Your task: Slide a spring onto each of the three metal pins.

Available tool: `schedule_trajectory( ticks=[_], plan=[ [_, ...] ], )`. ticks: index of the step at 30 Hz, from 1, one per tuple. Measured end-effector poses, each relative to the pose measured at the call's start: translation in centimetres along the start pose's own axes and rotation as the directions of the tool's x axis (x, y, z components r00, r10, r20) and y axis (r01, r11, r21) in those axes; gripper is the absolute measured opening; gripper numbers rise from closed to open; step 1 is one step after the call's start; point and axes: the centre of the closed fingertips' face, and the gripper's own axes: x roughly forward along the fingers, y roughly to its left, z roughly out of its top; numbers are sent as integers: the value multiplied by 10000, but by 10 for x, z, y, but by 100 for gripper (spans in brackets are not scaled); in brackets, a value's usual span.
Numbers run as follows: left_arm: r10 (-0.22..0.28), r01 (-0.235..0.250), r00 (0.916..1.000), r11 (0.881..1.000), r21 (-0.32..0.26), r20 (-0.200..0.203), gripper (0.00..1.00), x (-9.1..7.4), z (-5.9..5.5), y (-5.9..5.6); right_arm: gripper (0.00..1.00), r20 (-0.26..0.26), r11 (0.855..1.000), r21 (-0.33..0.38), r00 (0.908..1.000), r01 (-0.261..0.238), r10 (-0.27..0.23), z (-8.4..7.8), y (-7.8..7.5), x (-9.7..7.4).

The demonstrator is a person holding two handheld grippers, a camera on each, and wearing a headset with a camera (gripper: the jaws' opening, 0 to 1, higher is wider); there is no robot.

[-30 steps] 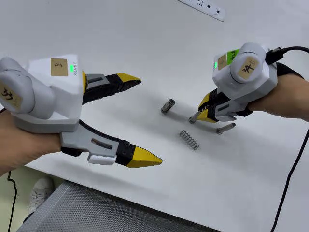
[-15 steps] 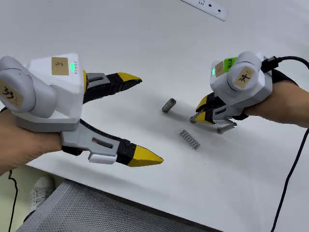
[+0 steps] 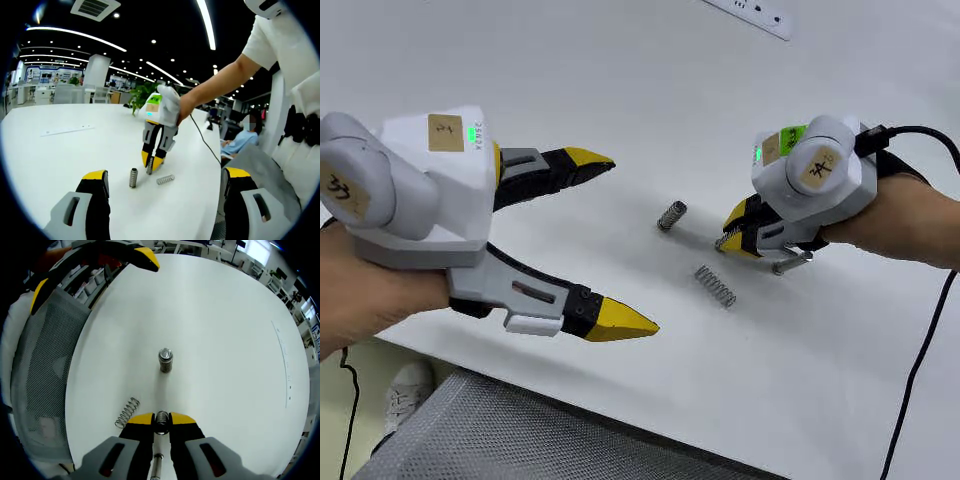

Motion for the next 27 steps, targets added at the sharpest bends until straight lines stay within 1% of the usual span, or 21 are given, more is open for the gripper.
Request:
schedule_trajectory(
  ticks=[9,14,18,24,27],
  plan=[
    [9,-9,10000,10000,17,-34,97,-1,-1,1,13,59,10000,56,10000,12,-12,-1,-1,4],
    [22,-21,10000,10000,74,-51,97,-1,0,1,17,66,10000,96,10000,14,-14,-1,0,3],
    [21,-19,9999,9999,133,-109,97,-1,1,1,21,175,9999,103,9998,25,-27,0,2,2],
    [-6,12,9997,9997,224,-248,97,0,1,-1,25,565,9994,308,9982,168,-185,5,-1,-8],
    [-71,82,9993,9995,299,-357,96,0,2,-2,29,912,9987,409,9952,306,-342,10,-2,-19]
  ],
)
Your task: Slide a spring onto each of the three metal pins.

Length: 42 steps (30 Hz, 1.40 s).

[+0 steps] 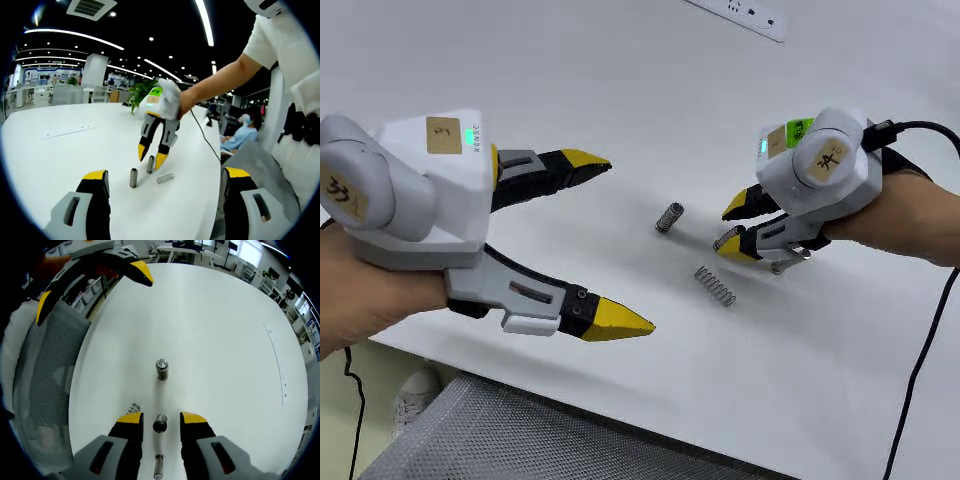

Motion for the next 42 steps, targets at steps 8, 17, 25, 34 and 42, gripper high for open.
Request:
schedule_trajectory(
  ticks=[8,17,25,34,42],
  plan=[
    [-192,200,9994,9994,295,-273,95,5,6,-5,40,1126,9981,513,9928,343,-399,12,5,-31],
    [-551,630,9940,9946,825,-946,92,14,5,-15,55,2204,9898,1177,9698,802,-1048,5,14,-69],
    [-639,1075,9740,9749,1951,-2171,83,21,-1,-17,63,2961,9672,2196,9359,1280,-1911,-15,25,-102],
    [-784,1757,9399,9456,2737,-3324,64,45,-8,-23,72,3571,9377,3182,8987,1394,-2548,-48,46,-116],
    [-426,2516,8740,8919,3758,-4841,49,68,-28,-19,79,3811,9131,3871,8795,1280,-2849,-81,67,-115]
  ],
)
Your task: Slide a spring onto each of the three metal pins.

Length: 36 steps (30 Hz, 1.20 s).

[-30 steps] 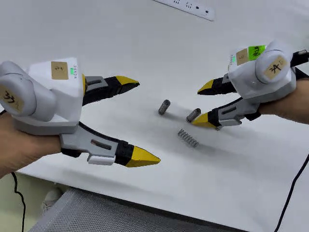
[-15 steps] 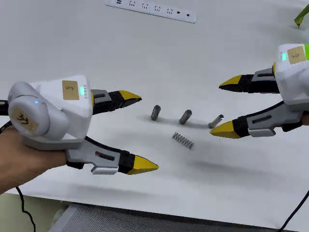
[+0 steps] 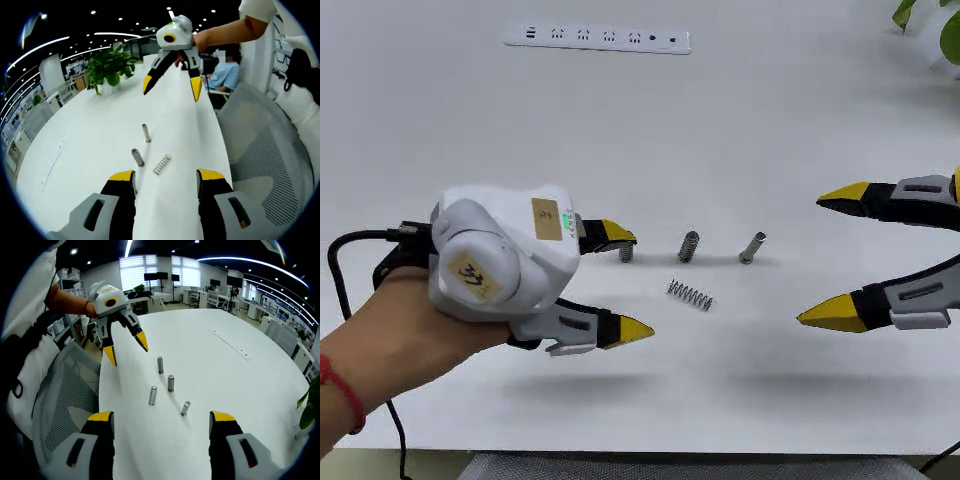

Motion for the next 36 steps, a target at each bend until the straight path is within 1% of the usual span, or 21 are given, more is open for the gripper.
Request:
schedule_trajectory(
  ticks=[1,2,3,4,5,6,8,10,11,12,14,17,21,22,25,27,28,29,31,34,36],
  plan=[
    [59,-48,9989,9997,227,-471,47,5,-4,2,79,59,9999,107,10000,66,-67,-5,1,-1],
    [24,6,9978,9989,459,-663,44,9,-5,2,79,107,9997,201,9999,114,-117,-8,1,-2],
    [-86,132,9970,9981,608,-765,43,14,-4,0,79,162,9994,316,9997,157,-162,-11,1,-3],
    [-270,320,9959,9978,574,-859,44,21,-3,-3,79,224,9986,487,9995,228,-239,-18,-2,-3],
    [-317,384,9946,9970,668,-991,44,26,-4,-4,79,260,9982,540,9993,253,-268,-21,-1,-4],
    [-319,456,9904,9939,1001,-1346,43,31,-6,-3,79,320,9978,603,9990,282,-302,-23,-1,-5],
    [-292,516,9852,9901,1303,-1687,39,40,-9,-2,79,303,9970,692,9989,334,-356,-29,-1,-6],
    [-297,493,9869,9914,1216,-1585,39,50,-7,0,79,351,9965,760,9987,342,-369,-35,0,-8],
    [-424,597,9854,9930,1017,-1646,39,55,-8,-1,79,432,9958,847,9983,351,-388,-34,4,-9],
    [-453,651,9830,9922,1068,-1780,39,57,-10,-1,79,455,9955,880,9982,339,-380,-36,5,-10],
    [-333,619,9762,9899,1279,-2142,35,63,-16,2,79,484,9951,922,9980,352,-398,-39,7,-12],
    [-292,614,9691,9903,1246,-2448,33,70,-22,5,79,527,9940,1025,9976,385,-440,-47,8,-14],
    [-256,646,9564,9900,1253,-2908,32,77,-30,5,80,733,9921,1203,9964,342,-433,-55,12,-17],
    [-258,657,9541,9901,1244,-2985,31,79,-31,5,80,754,9920,1214,9963,331,-425,-57,13,-17],
    [-266,703,9504,9889,1307,-3098,29,84,-33,3,81,745,9915,1257,9963,338,-434,-61,17,-19],
    [-243,768,9453,9858,1496,-3254,30,87,-35,3,81,767,9903,1345,9960,357,-463,-64,17,-20],
    [-199,791,9402,9838,1611,-3401,30,87,-36,4,81,812,9899,1368,9955,368,-482,-65,17,-21],
    [-175,784,9381,9835,1629,-3459,30,88,-37,4,81,859,9897,1382,9951,371,-493,-65,17,-22],
    [-163,785,9337,9840,1600,-3577,29,89,-39,5,82,1030,9888,1443,9933,380,-532,-65,18,-23],
    [-173,796,9267,9853,1512,-3753,27,90,-43,4,82,1136,9884,1463,9918,410,-579,-70,17,-23],
    [-197,820,9245,9855,1482,-3806,26,89,-44,3,82,1220,9867,1571,9906,422,-618,-73,17,-23]
  ],
)
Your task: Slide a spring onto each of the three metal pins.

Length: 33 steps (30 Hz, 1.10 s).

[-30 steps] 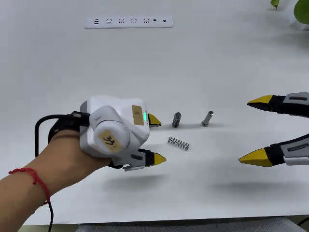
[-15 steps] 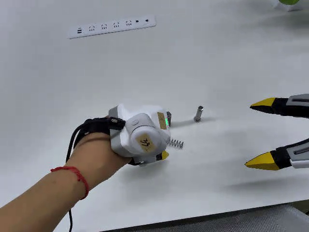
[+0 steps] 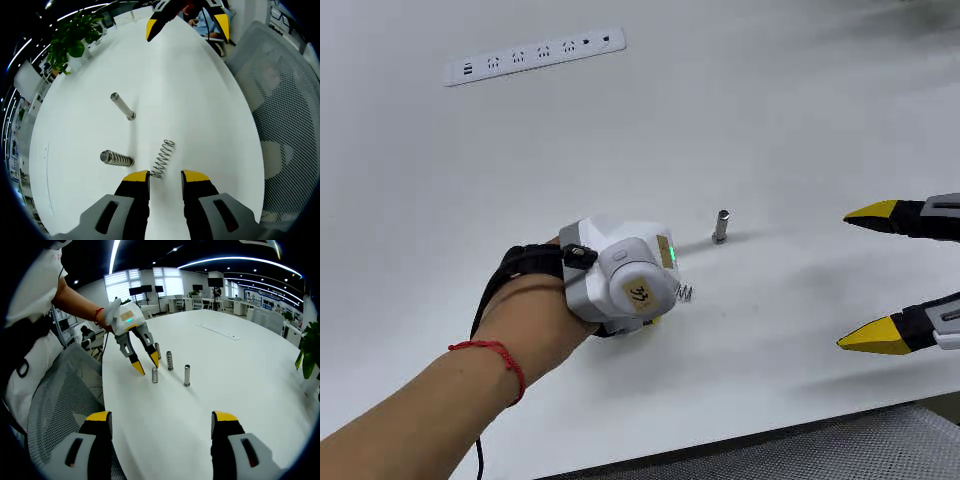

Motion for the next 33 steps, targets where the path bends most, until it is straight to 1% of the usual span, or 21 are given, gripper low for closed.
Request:
schedule_trajectory(
  ticks=[2,4,7,11,13,21,22,24,26,29,33],
  plan=[
    [-30,30,10000,10000,-28,9,25,0,0,-1,82,72,10000,63,10000,7,-7,-1,2,0],
    [-48,48,10000,9999,-121,-19,25,1,-1,-3,82,119,9999,155,9999,15,-17,-4,2,0],
    [-34,33,10000,9998,-211,-69,20,2,-3,-6,82,117,9998,211,9999,69,-72,-8,2,0],
    [-85,79,9997,9996,-281,-232,16,3,-8,-11,81,205,9996,234,9997,140,-145,-6,3,-2],
    [-99,93,9998,9994,-343,-176,14,3,-6,-12,81,243,9995,249,9995,181,-187,-5,3,-2],
    [-37,25,9997,9986,-519,-221,12,1,-8,-14,81,351,9997,224,9993,140,-147,0,4,1],
    [-31,20,9998,9985,-545,-202,12,1,-8,-14,81,371,9996,238,9992,135,-144,0,4,1],
    [-149,141,9998,9965,-829,-91,11,2,-8,-16,81,415,9996,242,9990,125,-135,1,4,2],
    [-156,150,9999,9955,-938,-53,11,2,-9,-16,81,439,9996,274,9990,96,-108,1,4,4],
    [-221,240,9996,9907,-1339,156,11,3,-8,-17,81,483,9995,295,9988,69,-83,3,7,6],
    [-292,350,9988,9874,-1543,400,11,2,-6,-20,81,503,9993,373,9987,16,-35,5,10,8]
  ],
)
